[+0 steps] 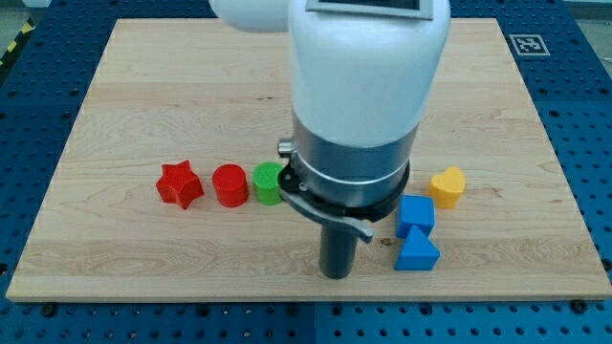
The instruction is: Push the blue triangle towards the bottom right of board
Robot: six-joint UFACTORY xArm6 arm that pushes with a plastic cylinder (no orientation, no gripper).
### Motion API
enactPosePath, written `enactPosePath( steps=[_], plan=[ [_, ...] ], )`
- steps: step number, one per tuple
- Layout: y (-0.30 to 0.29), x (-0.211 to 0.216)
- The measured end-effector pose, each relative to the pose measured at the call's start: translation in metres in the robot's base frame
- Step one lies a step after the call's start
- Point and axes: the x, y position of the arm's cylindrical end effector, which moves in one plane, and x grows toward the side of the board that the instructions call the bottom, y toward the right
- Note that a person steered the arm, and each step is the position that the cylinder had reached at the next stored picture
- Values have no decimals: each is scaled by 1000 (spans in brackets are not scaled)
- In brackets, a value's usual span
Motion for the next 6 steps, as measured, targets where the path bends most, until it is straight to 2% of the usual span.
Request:
enactPosePath(
  steps=[6],
  plan=[
    [140,-3]
  ],
)
